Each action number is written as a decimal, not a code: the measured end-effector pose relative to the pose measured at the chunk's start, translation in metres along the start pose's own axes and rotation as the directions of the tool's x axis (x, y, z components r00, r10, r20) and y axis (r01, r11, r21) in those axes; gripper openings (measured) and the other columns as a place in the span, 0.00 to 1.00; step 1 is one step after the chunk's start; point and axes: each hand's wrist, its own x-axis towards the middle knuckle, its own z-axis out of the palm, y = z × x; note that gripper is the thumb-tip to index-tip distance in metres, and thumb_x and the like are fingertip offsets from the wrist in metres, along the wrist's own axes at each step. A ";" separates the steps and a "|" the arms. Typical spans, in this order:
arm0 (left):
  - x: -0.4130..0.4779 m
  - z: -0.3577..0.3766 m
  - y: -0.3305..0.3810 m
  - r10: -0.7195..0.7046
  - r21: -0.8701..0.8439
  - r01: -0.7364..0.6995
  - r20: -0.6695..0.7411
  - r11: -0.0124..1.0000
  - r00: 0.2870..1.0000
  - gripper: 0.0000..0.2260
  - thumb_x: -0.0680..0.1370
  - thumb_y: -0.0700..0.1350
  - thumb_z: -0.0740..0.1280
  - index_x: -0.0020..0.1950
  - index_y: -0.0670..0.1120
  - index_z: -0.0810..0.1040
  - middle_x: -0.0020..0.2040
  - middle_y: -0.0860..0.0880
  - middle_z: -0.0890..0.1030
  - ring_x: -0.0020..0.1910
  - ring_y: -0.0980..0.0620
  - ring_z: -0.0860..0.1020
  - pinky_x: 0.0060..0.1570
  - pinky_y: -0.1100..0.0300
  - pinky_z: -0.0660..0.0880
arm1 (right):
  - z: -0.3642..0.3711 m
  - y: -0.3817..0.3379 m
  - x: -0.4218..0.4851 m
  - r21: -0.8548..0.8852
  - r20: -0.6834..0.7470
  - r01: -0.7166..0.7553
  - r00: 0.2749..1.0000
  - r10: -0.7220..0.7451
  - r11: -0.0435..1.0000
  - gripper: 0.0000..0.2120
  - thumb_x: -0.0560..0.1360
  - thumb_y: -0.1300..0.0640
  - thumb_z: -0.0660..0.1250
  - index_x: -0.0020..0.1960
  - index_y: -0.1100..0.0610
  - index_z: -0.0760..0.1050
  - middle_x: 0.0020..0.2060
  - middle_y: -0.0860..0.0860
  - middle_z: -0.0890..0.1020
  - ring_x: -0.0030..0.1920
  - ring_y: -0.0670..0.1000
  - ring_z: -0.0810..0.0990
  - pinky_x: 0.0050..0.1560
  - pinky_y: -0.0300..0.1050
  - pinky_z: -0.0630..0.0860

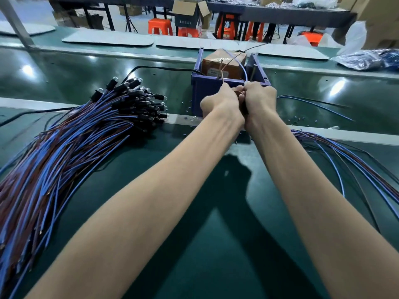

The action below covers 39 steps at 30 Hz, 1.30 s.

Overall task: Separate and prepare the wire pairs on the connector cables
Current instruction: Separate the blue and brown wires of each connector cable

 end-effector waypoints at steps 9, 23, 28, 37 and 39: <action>-0.027 -0.005 0.002 -0.074 -0.141 0.091 0.123 0.986 0.990 0.16 0.76 0.34 0.59 0.27 0.39 0.72 0.17 0.47 0.70 0.11 0.55 0.63 0.16 0.72 0.61 | -0.009 -0.007 -0.024 0.133 0.044 -0.067 0.997 0.062 0.989 0.16 0.73 0.71 0.53 0.28 0.62 0.68 0.14 0.49 0.70 0.13 0.45 0.65 0.18 0.28 0.60; -0.014 -0.025 0.005 -0.105 -0.163 0.133 0.168 0.978 0.980 0.12 0.77 0.34 0.60 0.33 0.41 0.72 0.24 0.49 0.71 0.27 0.52 0.71 0.14 0.70 0.62 | -0.016 0.001 -0.013 0.179 0.075 -0.140 0.989 0.128 0.974 0.10 0.77 0.68 0.52 0.42 0.59 0.68 0.17 0.49 0.68 0.15 0.48 0.66 0.23 0.36 0.68; -0.002 -0.031 0.015 -0.123 -0.208 0.184 0.276 0.961 0.953 0.13 0.81 0.41 0.59 0.36 0.45 0.70 0.17 0.55 0.66 0.14 0.60 0.59 0.14 0.70 0.55 | -0.015 0.003 -0.015 0.187 0.072 -0.162 0.986 0.151 0.969 0.09 0.79 0.64 0.50 0.42 0.57 0.63 0.27 0.52 0.67 0.14 0.48 0.66 0.28 0.41 0.75; 0.006 -0.046 0.023 -0.143 -0.241 0.240 0.359 0.941 0.922 0.13 0.80 0.40 0.60 0.35 0.45 0.70 0.20 0.53 0.70 0.15 0.61 0.65 0.17 0.72 0.61 | -0.029 0.006 -0.012 0.192 0.058 -0.128 0.991 0.119 0.973 0.11 0.79 0.66 0.48 0.42 0.59 0.65 0.23 0.52 0.76 0.22 0.50 0.79 0.39 0.47 0.81; 0.009 -0.049 0.025 -0.137 -0.237 0.234 0.366 0.943 0.921 0.14 0.81 0.42 0.60 0.35 0.46 0.69 0.20 0.54 0.69 0.15 0.61 0.64 0.17 0.72 0.59 | -0.032 0.004 -0.012 0.145 0.059 -0.107 0.993 0.099 0.984 0.11 0.79 0.66 0.48 0.46 0.57 0.67 0.21 0.50 0.78 0.24 0.48 0.79 0.30 0.38 0.79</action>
